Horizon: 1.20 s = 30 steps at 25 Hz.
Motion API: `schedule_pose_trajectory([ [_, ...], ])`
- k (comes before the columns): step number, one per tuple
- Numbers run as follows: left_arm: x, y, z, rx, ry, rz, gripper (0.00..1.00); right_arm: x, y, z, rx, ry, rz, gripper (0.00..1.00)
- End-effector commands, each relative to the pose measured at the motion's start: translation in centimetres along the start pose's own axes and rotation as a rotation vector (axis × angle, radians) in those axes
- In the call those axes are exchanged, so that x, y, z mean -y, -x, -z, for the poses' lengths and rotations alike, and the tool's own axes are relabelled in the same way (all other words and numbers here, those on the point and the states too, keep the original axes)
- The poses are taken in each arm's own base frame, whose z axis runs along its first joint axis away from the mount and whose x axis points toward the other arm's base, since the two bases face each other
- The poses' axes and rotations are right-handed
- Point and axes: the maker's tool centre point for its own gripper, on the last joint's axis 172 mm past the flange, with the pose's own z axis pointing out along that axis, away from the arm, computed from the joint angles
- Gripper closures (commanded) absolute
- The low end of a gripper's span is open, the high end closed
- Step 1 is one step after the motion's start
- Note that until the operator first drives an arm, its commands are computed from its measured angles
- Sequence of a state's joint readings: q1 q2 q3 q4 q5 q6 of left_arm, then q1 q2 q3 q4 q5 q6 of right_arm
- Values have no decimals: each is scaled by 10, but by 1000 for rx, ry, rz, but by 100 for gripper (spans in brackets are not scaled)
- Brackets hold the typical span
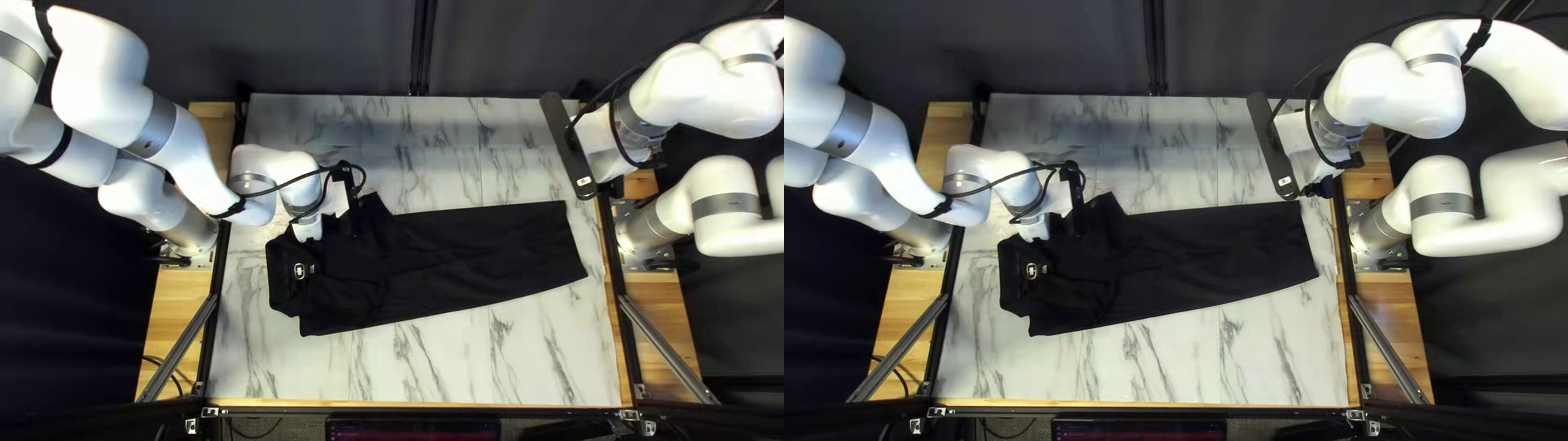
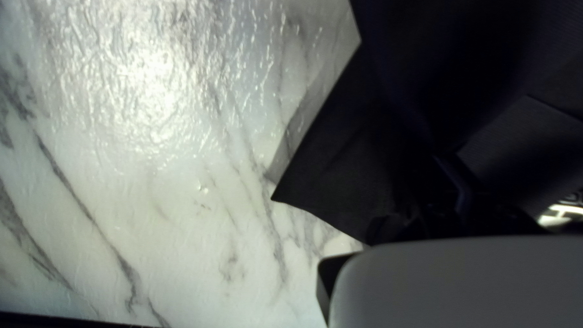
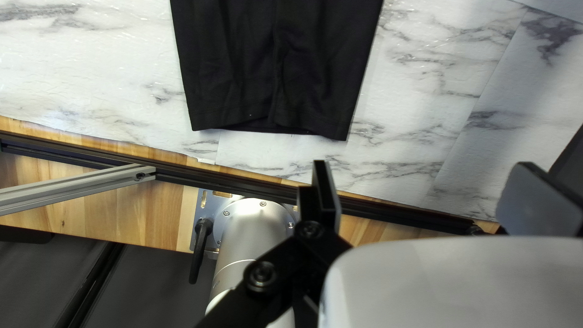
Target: Fold t-shirt
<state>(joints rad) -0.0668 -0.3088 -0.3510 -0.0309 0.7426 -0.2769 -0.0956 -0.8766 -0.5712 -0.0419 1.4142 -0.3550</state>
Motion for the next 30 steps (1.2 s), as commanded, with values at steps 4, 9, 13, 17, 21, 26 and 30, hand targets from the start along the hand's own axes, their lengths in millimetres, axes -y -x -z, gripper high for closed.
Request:
schedule_pose_trajectory([
  [4,-16,4,24,-13,-35,-6,100,0,0,0,0,0,0,0],
  [9,-22,10,27,-17,-49,-2,100,0,0,0,0,0,0,0],
  [13,-29,13,13,-13,-38,-14,97,0,0,0,0,0,0,0],
  [17,-36,11,-3,14,0,-58,0,0,0,0,0,0,0,0],
  [21,-36,5,15,12,6,-75,0,0,0,0,0,0,0,0],
  [26,-28,-2,29,11,2,-86,0,0,0,0,0,0,0,0],
  [30,-24,5,20,12,11,-86,0,0,0,0,0,0,0,0],
])
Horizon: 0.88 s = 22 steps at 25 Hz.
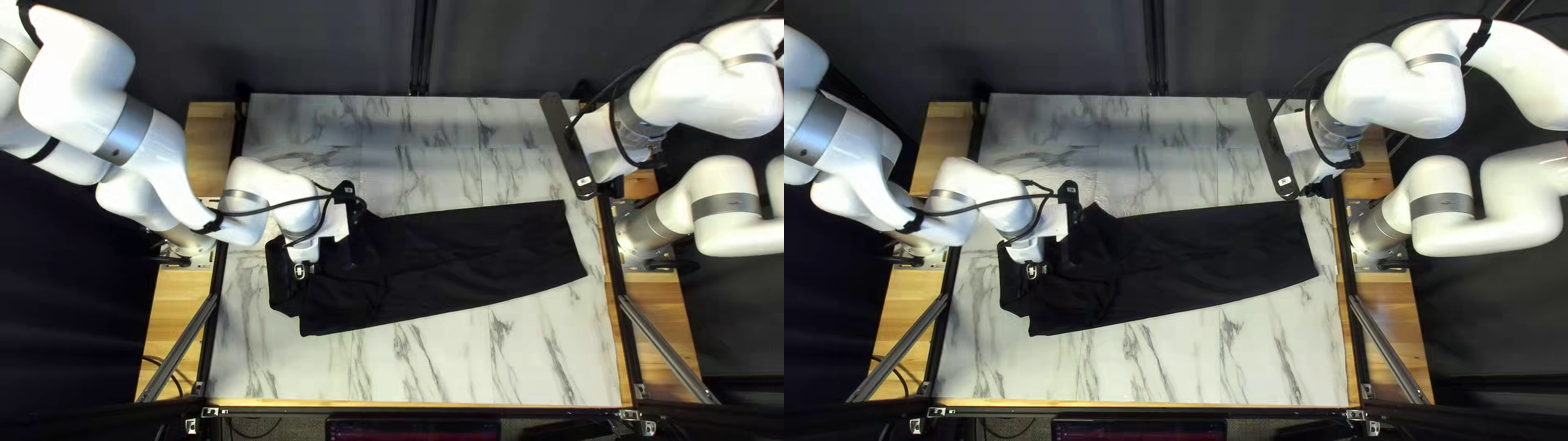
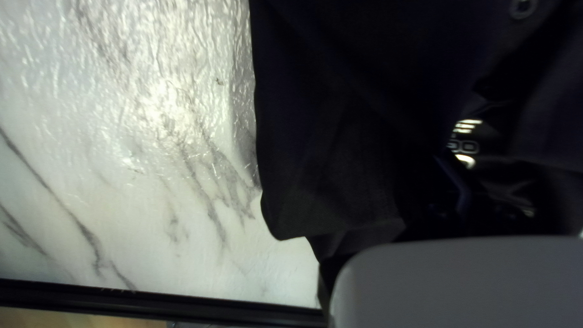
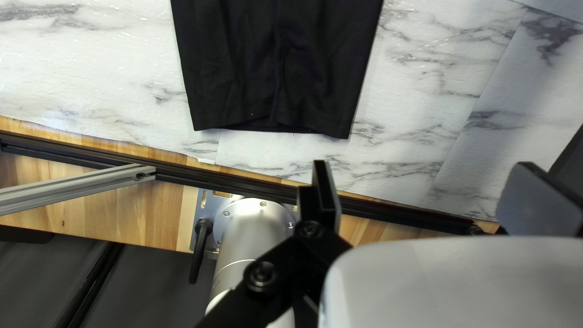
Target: Fold t-shirt
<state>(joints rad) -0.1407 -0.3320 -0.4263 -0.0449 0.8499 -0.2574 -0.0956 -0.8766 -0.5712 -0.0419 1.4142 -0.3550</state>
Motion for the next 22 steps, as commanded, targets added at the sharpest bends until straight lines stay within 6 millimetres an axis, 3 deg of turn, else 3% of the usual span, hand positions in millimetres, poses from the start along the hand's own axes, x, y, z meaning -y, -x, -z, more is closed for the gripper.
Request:
schedule_pose_trajectory([
  [1,2,7,-8,-1,10,1,0,0,0,0,0,0,0,0],
  [5,2,2,5,-23,12,-1,0,0,0,0,0,0,0,0],
  [8,3,-15,17,-54,10,-16,0,0,0,0,0,0,0,0],
  [11,4,-52,22,-87,9,-48,0,0,0,0,0,0,0,0],
  [17,14,-112,7,-133,26,-109,0,0,0,0,0,0,0,0],
  [22,10,-138,-13,-141,29,-142,0,0,0,0,0,0,0,0],
])
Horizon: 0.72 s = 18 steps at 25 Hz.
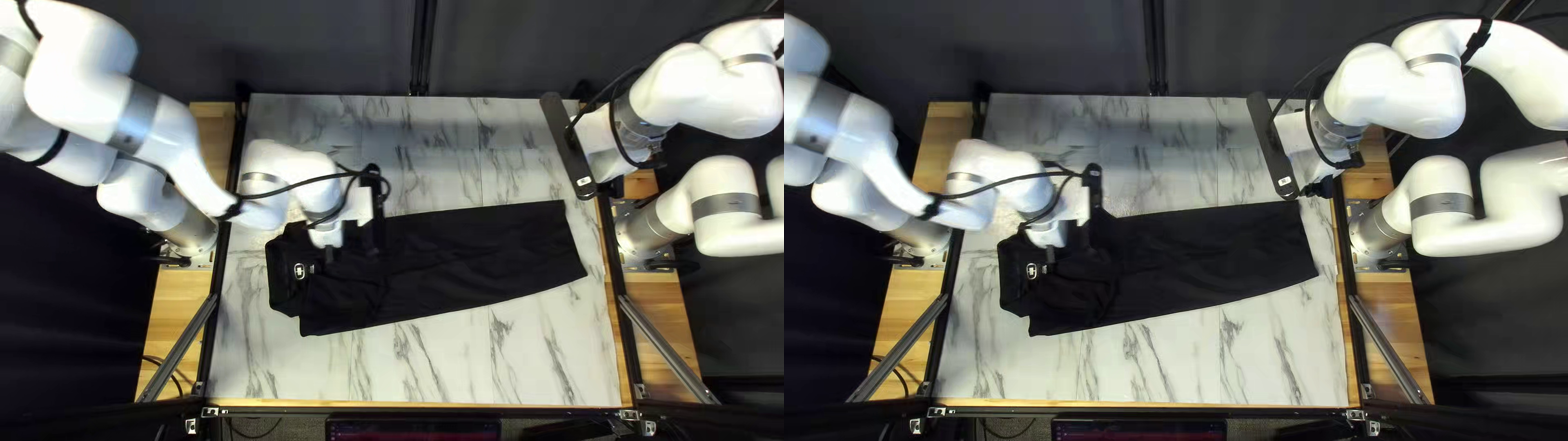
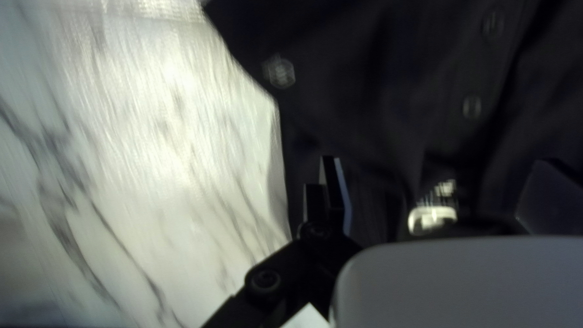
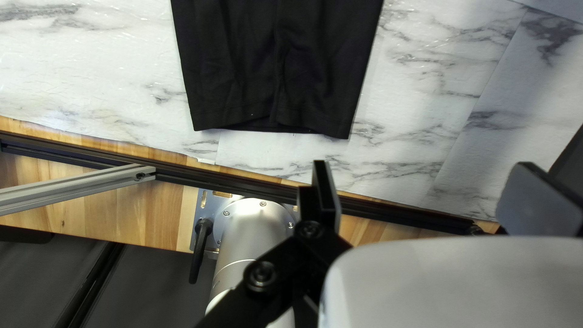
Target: Fold t-shirt
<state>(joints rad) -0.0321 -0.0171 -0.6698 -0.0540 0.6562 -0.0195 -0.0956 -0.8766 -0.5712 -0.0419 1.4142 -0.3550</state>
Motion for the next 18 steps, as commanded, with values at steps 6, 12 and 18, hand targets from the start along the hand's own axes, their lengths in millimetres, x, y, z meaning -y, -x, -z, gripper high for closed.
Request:
schedule_pose_trajectory([
  [6,-21,-33,-25,-35,-12,-52,0,0,0,0,0,0,0,0],
  [12,-43,-47,-26,-53,-62,-32,0,0,0,0,0,0,0,0],
  [18,-38,-50,-31,-42,-94,21,46,0,0,0,0,0,0,0],
])
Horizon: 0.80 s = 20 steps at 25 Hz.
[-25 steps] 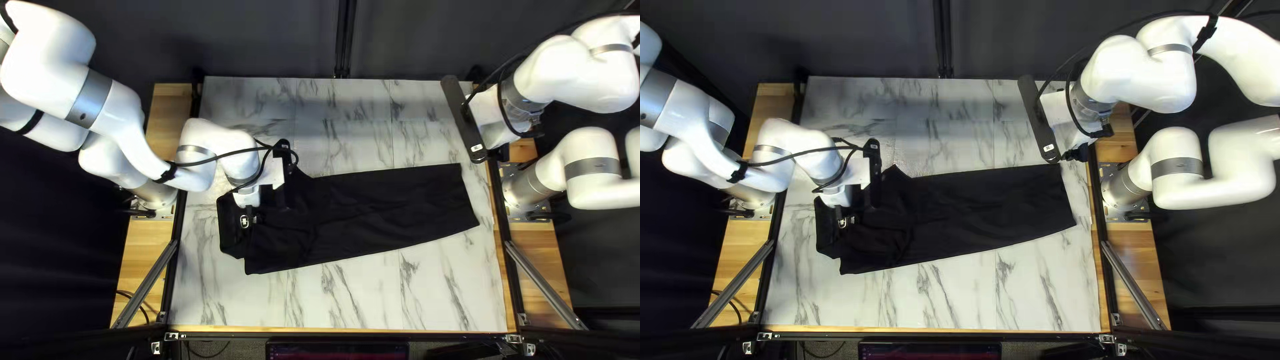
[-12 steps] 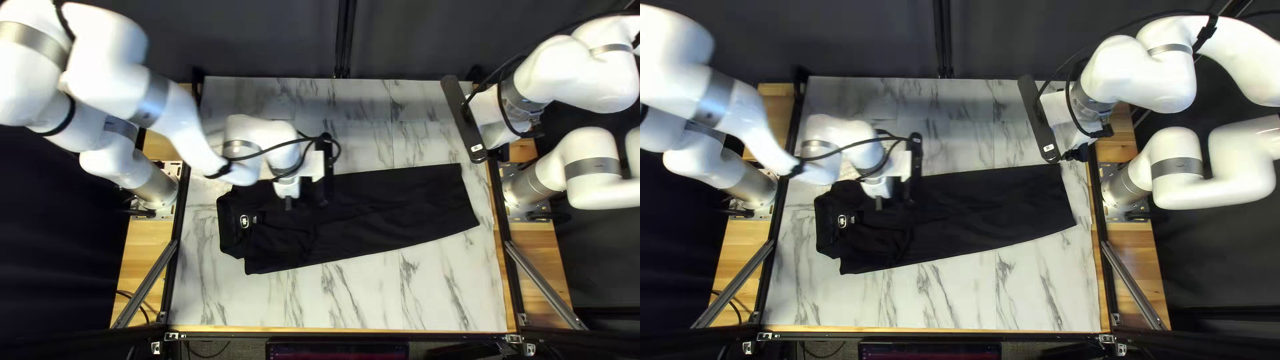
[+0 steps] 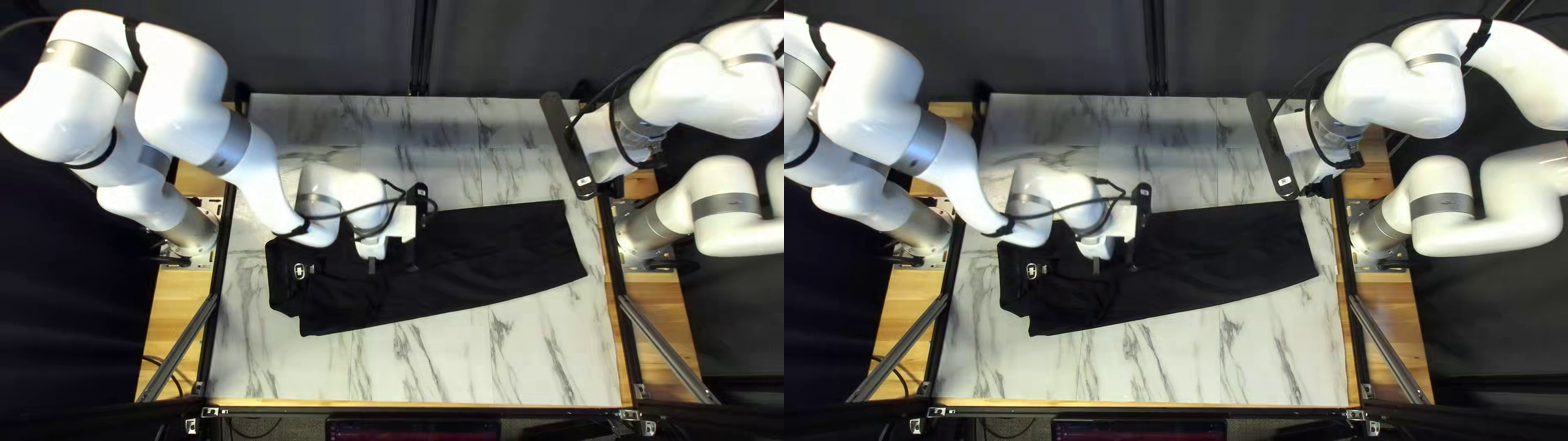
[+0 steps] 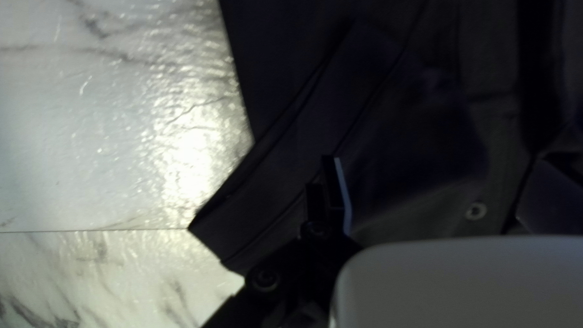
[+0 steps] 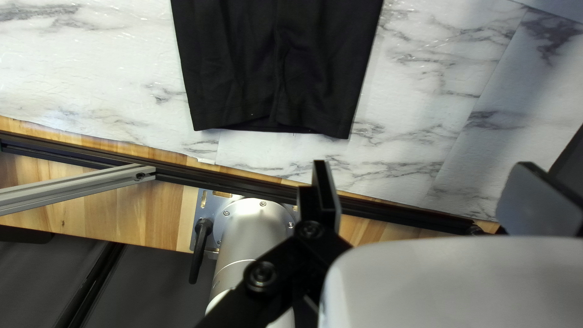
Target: Fold t-shirt
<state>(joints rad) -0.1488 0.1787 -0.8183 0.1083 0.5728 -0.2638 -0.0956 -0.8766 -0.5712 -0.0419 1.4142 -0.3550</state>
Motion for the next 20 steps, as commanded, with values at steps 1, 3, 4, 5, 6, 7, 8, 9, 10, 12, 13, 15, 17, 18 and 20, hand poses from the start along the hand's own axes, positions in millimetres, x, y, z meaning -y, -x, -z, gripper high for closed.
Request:
schedule_pose_trajectory([
  [1,4,-1,-5,11,-14,33,81,0,0,0,0,0,0,0],
  [3,5,-2,-8,17,-12,42,97,0,0,0,0,0,0,0],
  [4,5,-1,-10,21,-9,47,100,0,0,0,0,0,0,0],
  [5,4,0,-11,25,-6,50,100,0,0,0,0,0,0,0],
  [6,4,1,-12,28,-3,54,100,0,0,0,0,0,0,0],
  [7,4,2,-12,31,0,57,100,0,0,0,0,0,0,0],
  [8,4,3,-13,33,1,58,100,0,0,0,0,0,0,0],
  [9,3,4,-13,35,3,61,100,0,0,0,0,0,0,0],
  [10,2,5,-12,36,4,63,100,0,0,0,0,0,0,0],
  [12,-1,8,-9,38,4,65,100,0,0,0,0,0,0,0],
  [13,-2,9,-7,38,3,65,100,0,0,0,0,0,0,0],
  [15,-6,13,-1,36,-2,66,100,0,0,0,0,0,0,0],
  [17,-10,15,3,34,-8,67,100,0,0,0,0,0,0,0],
  [18,-11,15,4,33,-10,67,100,0,0,0,0,0,0,0],
  [20,-16,16,8,30,-16,65,100,0,0,0,0,0,0,0],
])
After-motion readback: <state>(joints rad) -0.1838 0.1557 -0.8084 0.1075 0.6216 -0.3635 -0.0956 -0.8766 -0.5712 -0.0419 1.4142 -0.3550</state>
